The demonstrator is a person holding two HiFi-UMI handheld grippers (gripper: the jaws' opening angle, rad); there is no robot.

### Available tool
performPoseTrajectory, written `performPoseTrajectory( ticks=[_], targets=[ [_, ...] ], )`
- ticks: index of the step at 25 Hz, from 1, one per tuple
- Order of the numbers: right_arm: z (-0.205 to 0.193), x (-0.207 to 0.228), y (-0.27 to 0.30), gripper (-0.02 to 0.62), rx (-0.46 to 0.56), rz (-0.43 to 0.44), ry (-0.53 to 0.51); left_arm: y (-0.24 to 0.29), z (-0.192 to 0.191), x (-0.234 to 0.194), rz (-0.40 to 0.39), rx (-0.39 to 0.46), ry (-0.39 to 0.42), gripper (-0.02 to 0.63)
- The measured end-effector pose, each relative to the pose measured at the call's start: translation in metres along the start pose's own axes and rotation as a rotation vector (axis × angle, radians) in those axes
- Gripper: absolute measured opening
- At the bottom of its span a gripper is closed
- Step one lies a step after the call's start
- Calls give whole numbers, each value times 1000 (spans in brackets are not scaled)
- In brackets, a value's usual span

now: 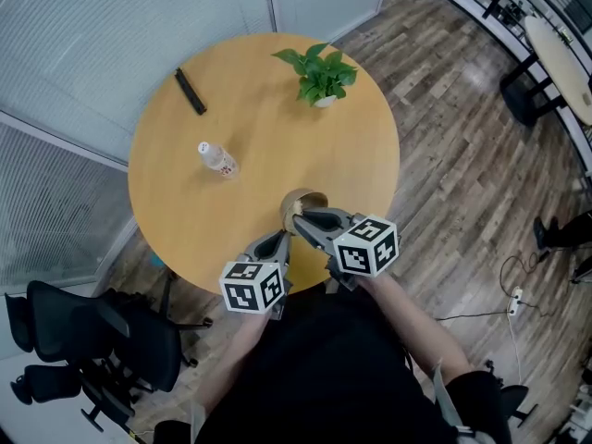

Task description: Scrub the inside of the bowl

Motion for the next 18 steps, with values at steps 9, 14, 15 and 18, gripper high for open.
performPoseTrajectory(
  ticks=[9,14,15,18],
  targets=[
    [-59,6,-3,37,-563,-140,-1043,8,-8,5,-47,-64,-29,14],
    [-66,24,-15,37,-721,-185,-1596,14,-16,7,-77,-101,-97,14],
    [-64,24,-15,37,-721,-191,-1695,16,-17,9,-82,-111,-102,14],
    [-56,11,-9,37,-554,-187,-1845,20,-21,13,-93,-131,-127,14]
  ],
)
Point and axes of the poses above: the fingertips, and each gripper's own axes: y forward along the fingers, x to its right, z out of its top, the point moved 4 cm from there along -y, backward along the fingers, and after that the axes turned 8 degrees about y, right-handed, at the moved point
